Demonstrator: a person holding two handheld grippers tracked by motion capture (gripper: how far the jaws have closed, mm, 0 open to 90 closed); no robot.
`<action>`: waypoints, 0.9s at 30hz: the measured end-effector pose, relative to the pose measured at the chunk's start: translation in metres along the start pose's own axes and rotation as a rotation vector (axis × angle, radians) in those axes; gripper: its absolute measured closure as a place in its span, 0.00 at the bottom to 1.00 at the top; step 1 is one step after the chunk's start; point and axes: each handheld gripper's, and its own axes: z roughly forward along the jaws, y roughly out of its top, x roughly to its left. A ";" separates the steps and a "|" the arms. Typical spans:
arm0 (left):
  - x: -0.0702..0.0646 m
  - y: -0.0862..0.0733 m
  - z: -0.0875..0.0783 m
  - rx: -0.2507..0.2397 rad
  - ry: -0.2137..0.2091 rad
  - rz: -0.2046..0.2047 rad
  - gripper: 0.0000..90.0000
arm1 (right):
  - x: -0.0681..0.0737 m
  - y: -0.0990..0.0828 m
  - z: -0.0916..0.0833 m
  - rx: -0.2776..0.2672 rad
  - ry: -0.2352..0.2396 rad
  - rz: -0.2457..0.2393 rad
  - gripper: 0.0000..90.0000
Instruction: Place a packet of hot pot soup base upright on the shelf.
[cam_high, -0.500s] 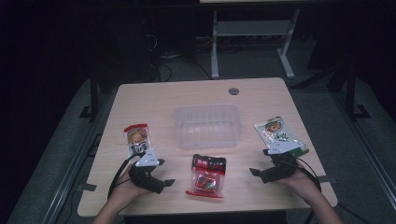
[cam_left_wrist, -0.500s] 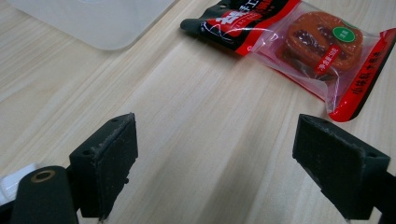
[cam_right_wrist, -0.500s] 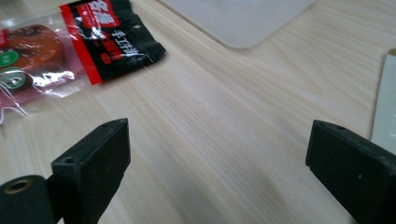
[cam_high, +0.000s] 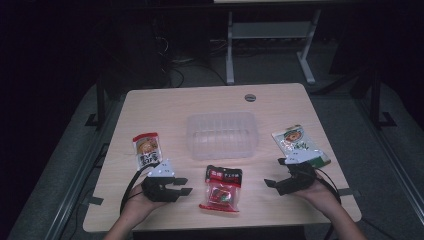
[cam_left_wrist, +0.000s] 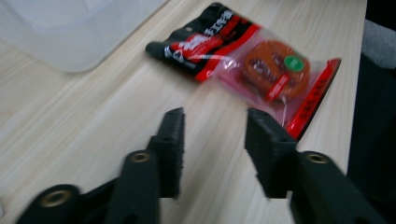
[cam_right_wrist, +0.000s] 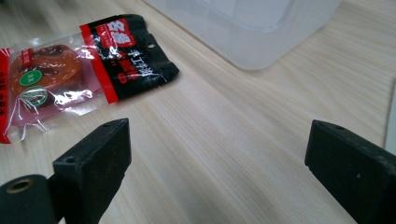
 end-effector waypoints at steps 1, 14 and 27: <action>-0.001 0.003 0.000 -0.010 -0.009 0.005 0.71 | 0.000 0.000 0.000 0.000 0.000 0.000 0.08; -0.017 0.028 0.022 -0.023 -0.091 0.031 1.00 | 0.004 0.001 0.009 0.050 0.018 0.004 0.08; -0.040 0.052 0.058 -0.015 -0.173 0.073 1.00 | 0.004 0.002 0.009 0.045 0.022 0.014 0.08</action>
